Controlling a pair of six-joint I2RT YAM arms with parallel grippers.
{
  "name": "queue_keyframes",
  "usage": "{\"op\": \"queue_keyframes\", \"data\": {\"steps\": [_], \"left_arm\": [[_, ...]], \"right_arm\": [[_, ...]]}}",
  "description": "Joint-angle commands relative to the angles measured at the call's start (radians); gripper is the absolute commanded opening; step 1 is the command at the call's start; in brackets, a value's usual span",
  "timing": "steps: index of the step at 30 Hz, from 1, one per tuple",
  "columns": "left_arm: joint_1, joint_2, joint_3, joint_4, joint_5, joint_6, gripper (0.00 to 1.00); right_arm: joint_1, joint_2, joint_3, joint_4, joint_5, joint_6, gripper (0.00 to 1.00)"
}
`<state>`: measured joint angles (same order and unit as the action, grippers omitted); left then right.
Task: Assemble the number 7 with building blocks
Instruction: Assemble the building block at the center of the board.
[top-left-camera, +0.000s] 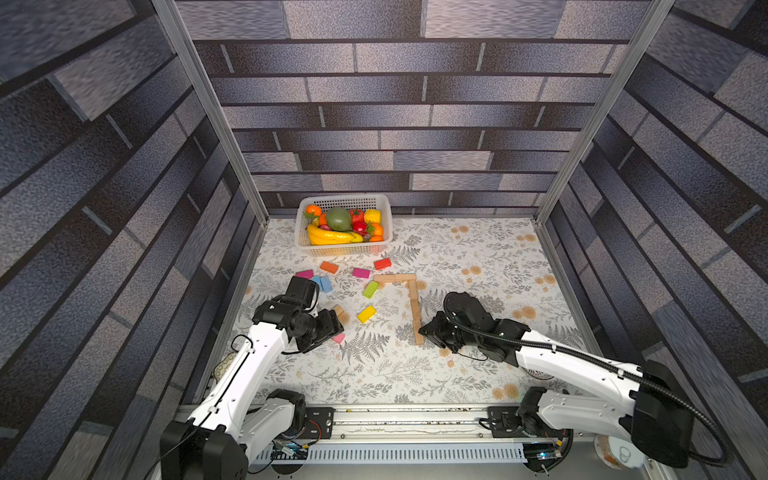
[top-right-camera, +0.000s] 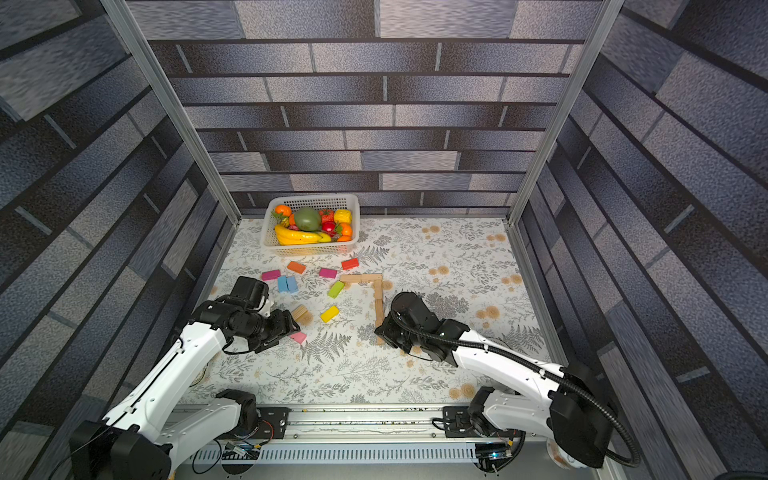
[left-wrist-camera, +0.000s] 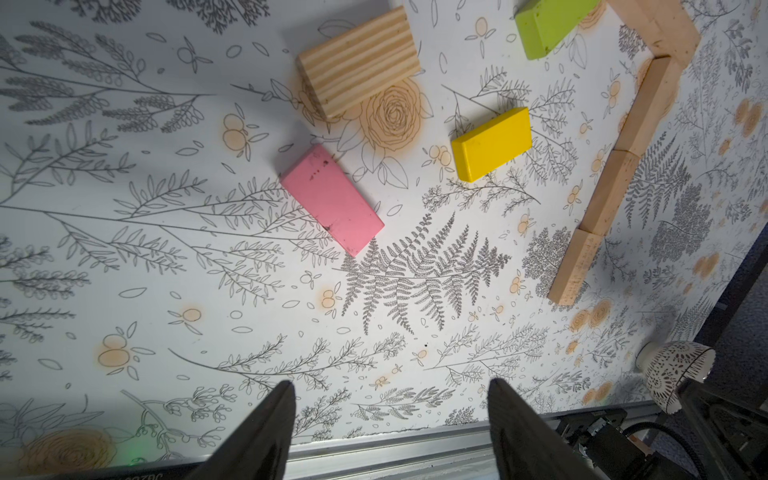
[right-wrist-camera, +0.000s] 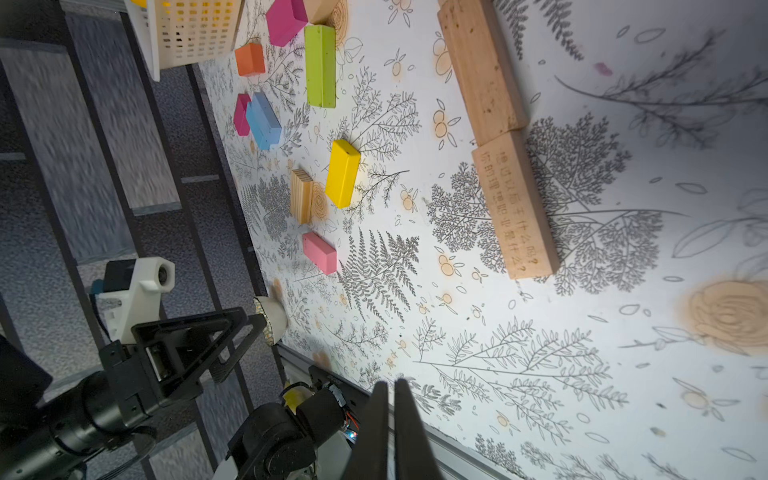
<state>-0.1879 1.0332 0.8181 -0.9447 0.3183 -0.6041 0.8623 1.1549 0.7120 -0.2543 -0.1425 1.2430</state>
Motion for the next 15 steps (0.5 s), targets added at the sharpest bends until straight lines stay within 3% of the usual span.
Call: {"op": "queue_keyframes", "data": {"steps": [1, 5, 11, 15], "left_arm": [[0.002, 0.045, 0.070, 0.017, -0.011, 0.045, 0.78], [-0.069, 0.184, 0.211, -0.024, -0.111, 0.143, 0.79], [-0.193, 0.452, 0.396, -0.072, -0.232, 0.338, 0.82], [-0.266, 0.575, 0.477, -0.086, -0.249, 0.493, 0.82]], "right_arm": [[-0.039, 0.050, 0.073, -0.247, -0.020, -0.129, 0.28], [-0.068, 0.106, 0.190, -0.352, -0.010, -0.234, 0.44], [-0.134, 0.134, 0.246, -0.380, -0.034, -0.290, 0.46], [-0.160, 0.138, 0.258, -0.383, -0.046, -0.298, 0.46]]}}
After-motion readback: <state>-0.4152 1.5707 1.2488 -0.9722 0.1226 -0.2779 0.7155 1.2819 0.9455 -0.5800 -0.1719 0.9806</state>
